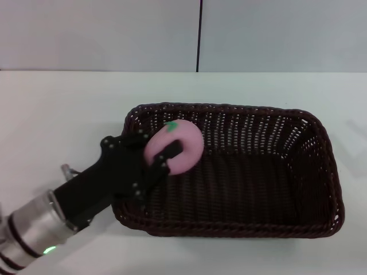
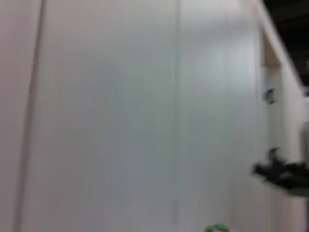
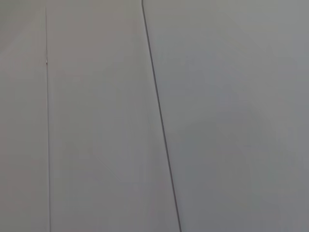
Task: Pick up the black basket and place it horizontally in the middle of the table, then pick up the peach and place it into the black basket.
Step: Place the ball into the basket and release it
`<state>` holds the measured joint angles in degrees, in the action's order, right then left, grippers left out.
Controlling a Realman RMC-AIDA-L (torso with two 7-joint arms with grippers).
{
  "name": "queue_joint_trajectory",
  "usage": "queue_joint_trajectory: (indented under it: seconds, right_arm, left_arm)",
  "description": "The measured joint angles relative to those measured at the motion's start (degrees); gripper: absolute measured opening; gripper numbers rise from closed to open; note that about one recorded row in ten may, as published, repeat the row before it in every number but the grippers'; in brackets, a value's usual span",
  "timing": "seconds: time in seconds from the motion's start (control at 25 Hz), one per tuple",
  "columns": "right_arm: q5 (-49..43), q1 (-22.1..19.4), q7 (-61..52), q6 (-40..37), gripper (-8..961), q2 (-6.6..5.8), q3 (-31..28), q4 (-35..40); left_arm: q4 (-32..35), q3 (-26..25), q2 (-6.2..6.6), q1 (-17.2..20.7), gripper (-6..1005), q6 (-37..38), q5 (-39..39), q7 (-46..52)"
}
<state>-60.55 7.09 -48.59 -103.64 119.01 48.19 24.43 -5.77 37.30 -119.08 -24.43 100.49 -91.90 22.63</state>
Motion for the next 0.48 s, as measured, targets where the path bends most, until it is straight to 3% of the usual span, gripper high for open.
queue_joint_trajectory:
  seconds: [0.08,0.24,0.48]
  right_arm:
    - [0.0,0.1,0.6,-0.2,595,-0.01,-0.6,-1.0]
    - [0.0,0.8,3.7,-0.2,595,0.03,-3.6,-5.3]
    - [0.0,1.6,5.4,-1.5,595,0.06,-12.0,-12.0]
  left_arm:
    - [-2.3,-2.1,-0.02,-0.3,250,-3.7,0.0,-0.4]
    - [-3.6,-3.4,0.01,-0.2,384,-8.2,-0.1,-1.9]
    - [-2.3,-5.9,0.4,2.5,639,-8.2,0.3,-6.9]
